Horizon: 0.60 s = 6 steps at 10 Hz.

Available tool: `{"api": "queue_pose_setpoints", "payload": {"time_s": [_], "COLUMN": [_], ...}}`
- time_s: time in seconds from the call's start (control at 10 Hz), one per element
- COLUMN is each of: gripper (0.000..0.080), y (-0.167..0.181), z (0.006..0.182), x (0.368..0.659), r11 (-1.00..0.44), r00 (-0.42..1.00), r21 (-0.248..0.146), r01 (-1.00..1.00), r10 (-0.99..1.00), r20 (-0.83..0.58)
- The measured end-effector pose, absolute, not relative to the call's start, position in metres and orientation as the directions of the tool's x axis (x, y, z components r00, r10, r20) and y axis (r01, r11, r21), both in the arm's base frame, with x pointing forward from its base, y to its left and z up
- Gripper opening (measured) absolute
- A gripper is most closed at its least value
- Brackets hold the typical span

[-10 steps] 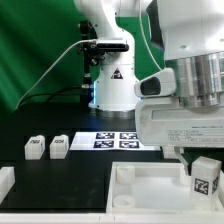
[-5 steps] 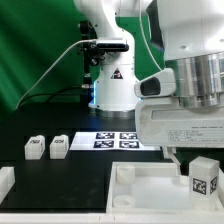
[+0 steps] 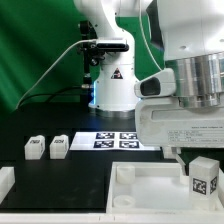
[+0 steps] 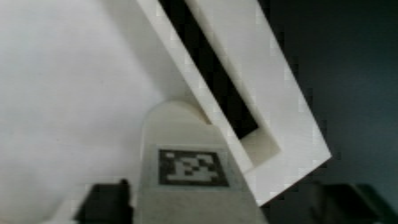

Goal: Assemble one leg

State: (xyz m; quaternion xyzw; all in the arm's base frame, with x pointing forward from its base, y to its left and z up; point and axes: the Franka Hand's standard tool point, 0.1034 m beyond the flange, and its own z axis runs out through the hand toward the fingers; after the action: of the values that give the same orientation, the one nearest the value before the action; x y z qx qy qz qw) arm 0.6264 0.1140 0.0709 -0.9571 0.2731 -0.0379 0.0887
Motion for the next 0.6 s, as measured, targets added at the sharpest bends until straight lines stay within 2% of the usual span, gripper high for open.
{"api": "queue_pose_setpoints", "payload": {"time_s": [0.1,0.2,0.6], "gripper": [0.0352,0.0295,0.0295], "y": [0.1138,0.1137,0.1134], "z": [0.0708,0.0706,0.0707], "x": [0.6264,0.6261,0.6264], "r11": [-0.835,-0.835,-0.818], "r00": [0.848,0.848,0.831], "r21": [-0.190,-0.190,-0.193], "r01": [-0.516,-0.516,-0.542], "r10": [-0.530,-0.530,-0.556], "r20": [0.024,0.024,0.018]}}
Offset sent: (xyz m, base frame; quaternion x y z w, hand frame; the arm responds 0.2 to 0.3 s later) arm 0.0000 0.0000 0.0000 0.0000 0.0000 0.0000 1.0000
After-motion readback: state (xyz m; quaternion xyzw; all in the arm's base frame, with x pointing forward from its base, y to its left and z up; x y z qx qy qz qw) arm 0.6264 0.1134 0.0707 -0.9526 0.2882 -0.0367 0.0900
